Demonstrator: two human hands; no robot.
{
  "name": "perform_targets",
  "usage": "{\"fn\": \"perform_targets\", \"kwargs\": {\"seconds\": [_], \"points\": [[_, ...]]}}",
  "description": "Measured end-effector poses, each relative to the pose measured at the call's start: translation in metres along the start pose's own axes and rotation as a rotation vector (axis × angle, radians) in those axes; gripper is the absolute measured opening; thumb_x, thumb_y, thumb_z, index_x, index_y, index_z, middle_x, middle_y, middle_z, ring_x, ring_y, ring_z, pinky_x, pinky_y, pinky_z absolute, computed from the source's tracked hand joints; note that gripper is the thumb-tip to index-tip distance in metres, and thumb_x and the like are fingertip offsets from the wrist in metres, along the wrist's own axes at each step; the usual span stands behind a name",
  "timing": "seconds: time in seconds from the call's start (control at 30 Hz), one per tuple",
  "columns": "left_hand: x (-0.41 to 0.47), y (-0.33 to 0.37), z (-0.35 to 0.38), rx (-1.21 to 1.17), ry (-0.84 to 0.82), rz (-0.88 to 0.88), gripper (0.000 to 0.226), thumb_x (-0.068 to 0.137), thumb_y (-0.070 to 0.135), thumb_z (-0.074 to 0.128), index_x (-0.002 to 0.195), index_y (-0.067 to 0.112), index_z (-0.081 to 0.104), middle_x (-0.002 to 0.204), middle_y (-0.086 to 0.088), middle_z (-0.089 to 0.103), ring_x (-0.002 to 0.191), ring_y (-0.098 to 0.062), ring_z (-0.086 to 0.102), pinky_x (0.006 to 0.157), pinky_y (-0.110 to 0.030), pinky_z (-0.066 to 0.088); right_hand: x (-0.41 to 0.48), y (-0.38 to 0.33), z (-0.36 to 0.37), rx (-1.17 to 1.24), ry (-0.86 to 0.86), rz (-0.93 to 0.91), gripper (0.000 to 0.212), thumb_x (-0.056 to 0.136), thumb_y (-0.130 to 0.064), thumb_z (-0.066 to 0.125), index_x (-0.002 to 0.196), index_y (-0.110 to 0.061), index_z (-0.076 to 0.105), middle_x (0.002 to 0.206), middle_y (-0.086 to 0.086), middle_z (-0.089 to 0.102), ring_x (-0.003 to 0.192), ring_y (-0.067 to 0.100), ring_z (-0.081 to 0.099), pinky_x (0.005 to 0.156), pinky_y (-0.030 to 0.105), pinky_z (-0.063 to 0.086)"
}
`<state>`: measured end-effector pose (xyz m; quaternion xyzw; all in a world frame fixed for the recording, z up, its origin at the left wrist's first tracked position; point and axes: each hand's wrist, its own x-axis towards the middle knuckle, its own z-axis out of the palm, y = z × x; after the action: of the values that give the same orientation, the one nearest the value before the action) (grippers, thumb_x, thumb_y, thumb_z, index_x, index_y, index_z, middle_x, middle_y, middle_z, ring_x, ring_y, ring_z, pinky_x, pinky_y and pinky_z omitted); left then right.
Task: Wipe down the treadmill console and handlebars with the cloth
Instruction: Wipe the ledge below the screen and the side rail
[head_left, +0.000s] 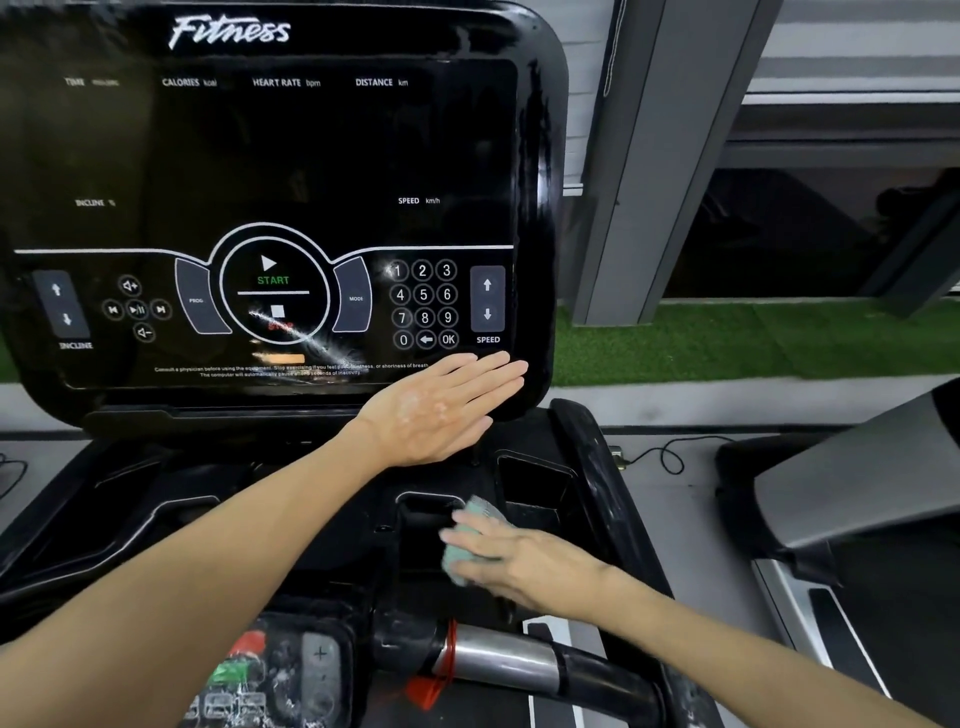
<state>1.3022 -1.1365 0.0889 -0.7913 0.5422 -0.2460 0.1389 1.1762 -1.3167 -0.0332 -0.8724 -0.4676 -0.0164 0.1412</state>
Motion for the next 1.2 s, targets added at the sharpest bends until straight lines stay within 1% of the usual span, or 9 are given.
{"fn": "perform_targets", "kwargs": {"seconds": [0.17, 0.3, 0.47, 0.57, 0.73, 0.83, 0.9, 1.0, 1.2], "points": [[0.0, 0.0, 0.001, -0.018, -0.009, -0.005, 0.054, 0.105, 0.033, 0.027, 0.153, 0.007, 0.026, 0.162, -0.009, 0.023, 0.149, -0.024, 0.025, 0.118, -0.041, 0.027, 0.025, -0.002, 0.004, -0.001, 0.051, 0.071, 0.035, 0.1, -0.021, 0.036, 0.119, -0.009, 0.063, 0.143, 0.01, 0.047, 0.142, 0.028, 0.027, 0.119, 0.044, 0.016], [-0.001, 0.0, 0.0, -0.004, 0.003, -0.01, 0.055, 0.105, 0.034, 0.028, 0.152, 0.007, 0.027, 0.162, -0.008, 0.025, 0.148, -0.023, 0.026, 0.118, -0.04, 0.026, -0.023, -0.014, -0.003, 0.089, 0.129, 0.049, 0.024, 0.099, -0.01, 0.048, 0.119, -0.008, 0.061, 0.143, 0.006, 0.045, 0.142, 0.02, 0.028, 0.118, 0.036, 0.023], [0.0, 0.0, -0.001, 0.0, 0.021, -0.008, 0.055, 0.104, 0.034, 0.028, 0.152, 0.007, 0.029, 0.161, -0.008, 0.028, 0.148, -0.023, 0.027, 0.117, -0.039, 0.026, -0.087, -0.003, 0.002, 0.234, 0.11, 0.188, 0.036, 0.096, -0.007, 0.053, 0.131, -0.014, 0.056, 0.156, -0.01, 0.028, 0.146, 0.016, 0.02, 0.117, 0.037, 0.024], [0.001, 0.001, 0.0, 0.007, 0.027, -0.006, 0.055, 0.104, 0.034, 0.029, 0.152, 0.007, 0.03, 0.161, -0.008, 0.028, 0.148, -0.023, 0.027, 0.116, -0.04, 0.027, -0.075, -0.001, -0.002, 0.11, 0.069, 0.168, 0.041, 0.093, -0.004, 0.053, 0.132, -0.018, 0.054, 0.155, -0.003, 0.032, 0.145, 0.019, 0.024, 0.116, 0.033, 0.027], [0.0, 0.001, 0.0, 0.007, 0.016, -0.009, 0.055, 0.104, 0.034, 0.026, 0.152, 0.007, 0.028, 0.161, -0.008, 0.026, 0.148, -0.023, 0.025, 0.118, -0.04, 0.024, 0.003, -0.008, 0.02, -0.001, 0.117, 0.292, 0.038, 0.106, -0.031, 0.02, 0.134, -0.023, 0.045, 0.147, 0.0, 0.036, 0.14, 0.023, 0.031, 0.117, 0.02, 0.004], [-0.001, 0.001, -0.001, 0.007, 0.02, -0.009, 0.055, 0.104, 0.033, 0.026, 0.152, 0.007, 0.029, 0.161, -0.008, 0.027, 0.148, -0.023, 0.026, 0.118, -0.039, 0.024, 0.039, -0.017, 0.019, -0.302, 0.041, 0.342, 0.042, 0.098, -0.018, 0.043, 0.139, -0.008, 0.045, 0.155, 0.017, 0.025, 0.147, 0.034, 0.009, 0.118, 0.039, -0.011], [-0.001, 0.001, -0.001, 0.007, 0.021, -0.009, 0.054, 0.105, 0.033, 0.026, 0.152, 0.007, 0.029, 0.161, -0.008, 0.027, 0.148, -0.023, 0.025, 0.118, -0.039, 0.024, 0.045, -0.022, 0.016, -0.358, 0.0, 0.307, 0.054, 0.086, -0.011, 0.064, 0.137, -0.002, 0.047, 0.153, 0.025, 0.026, 0.145, 0.041, 0.01, 0.119, 0.049, 0.011], [-0.001, 0.001, -0.001, 0.01, 0.022, -0.01, 0.054, 0.105, 0.033, 0.026, 0.152, 0.007, 0.029, 0.162, -0.008, 0.025, 0.149, -0.022, 0.024, 0.119, -0.039, 0.022, 0.045, -0.021, 0.006, -0.052, 0.253, 0.427, 0.061, 0.074, -0.005, 0.078, 0.13, -0.004, 0.054, 0.144, 0.022, 0.043, 0.131, 0.034, 0.046, 0.106, 0.034, 0.04], [0.0, 0.001, 0.0, 0.045, 0.027, -0.002, 0.054, 0.105, 0.033, 0.024, 0.152, 0.007, 0.031, 0.161, -0.008, 0.027, 0.148, -0.023, 0.026, 0.119, -0.039, 0.021, 0.081, -0.002, -0.009, 0.016, 0.188, 0.209, 0.066, 0.071, 0.013, 0.07, 0.133, 0.004, 0.049, 0.143, 0.02, 0.045, 0.134, 0.03, 0.043, 0.113, 0.033, 0.03]]}}
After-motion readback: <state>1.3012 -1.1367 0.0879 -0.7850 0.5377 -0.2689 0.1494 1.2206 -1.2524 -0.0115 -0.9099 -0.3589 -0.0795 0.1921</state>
